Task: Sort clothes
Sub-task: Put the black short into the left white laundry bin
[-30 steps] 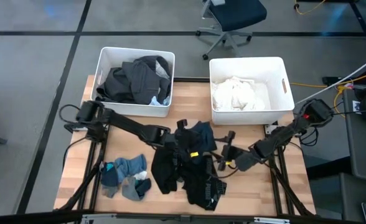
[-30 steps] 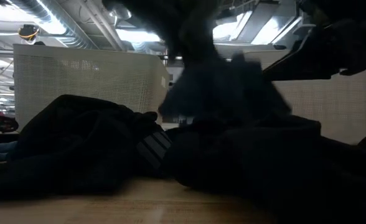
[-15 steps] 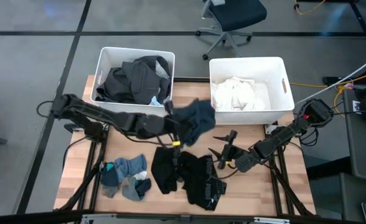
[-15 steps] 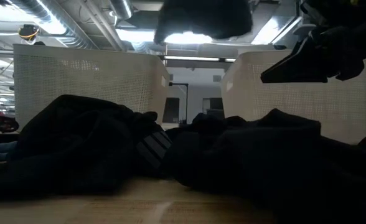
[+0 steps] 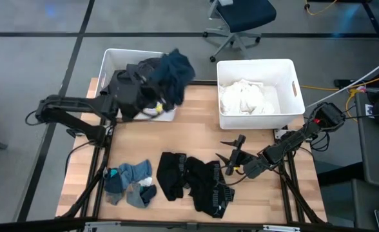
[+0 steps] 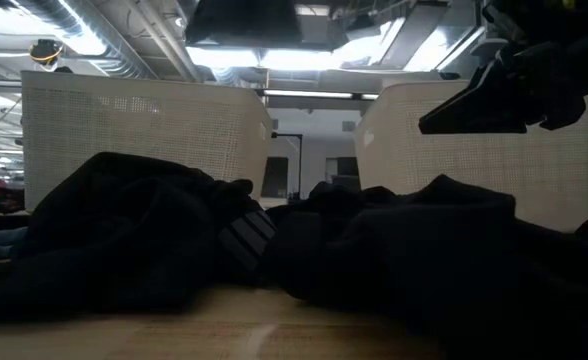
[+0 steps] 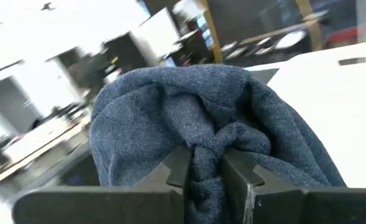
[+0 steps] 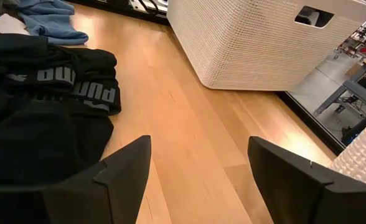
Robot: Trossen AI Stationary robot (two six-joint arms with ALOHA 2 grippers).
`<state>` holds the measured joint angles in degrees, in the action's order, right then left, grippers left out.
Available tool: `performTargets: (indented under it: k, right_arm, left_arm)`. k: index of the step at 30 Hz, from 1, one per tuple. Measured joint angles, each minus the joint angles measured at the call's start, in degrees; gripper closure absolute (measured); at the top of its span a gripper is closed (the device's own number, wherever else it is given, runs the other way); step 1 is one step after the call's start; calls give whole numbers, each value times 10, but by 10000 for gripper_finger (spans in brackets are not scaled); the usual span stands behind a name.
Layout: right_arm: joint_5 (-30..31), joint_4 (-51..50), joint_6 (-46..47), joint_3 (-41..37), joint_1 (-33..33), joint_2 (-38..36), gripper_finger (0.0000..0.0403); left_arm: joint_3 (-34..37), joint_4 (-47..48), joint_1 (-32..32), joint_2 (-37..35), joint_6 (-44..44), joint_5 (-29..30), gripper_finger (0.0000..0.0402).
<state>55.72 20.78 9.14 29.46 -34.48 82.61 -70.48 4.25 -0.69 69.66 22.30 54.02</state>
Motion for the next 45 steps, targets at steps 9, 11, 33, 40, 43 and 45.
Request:
performTargets:
  k: [9, 11, 33, 40, 43, 45]
  right_arm:
    - [0, -1, 0, 0, 0, 0, 133]
    - [0, -1, 0, 0, 0, 0, 133]
    - [-1, -2, 10, 0, 0, 0, 133]
    - [-1, -2, 11, 0, 0, 0, 133]
    - [-1, -2, 11, 0, 0, 0, 133]
    - [-1, -2, 11, 0, 0, 0, 133]
  left_arm:
    - [0, 230, 159, -19, -139, -3, 357]
    - [0, 291, 188, -15, -192, -11, 357]
    - [0, 469, 256, 6, -354, -72, 335]
    - [0, 477, 260, 6, -354, -86, 239]
    - [-15, 480, 258, 6, -343, -95, 208]
    - [-32, 477, 251, 2, -343, -97, 194]
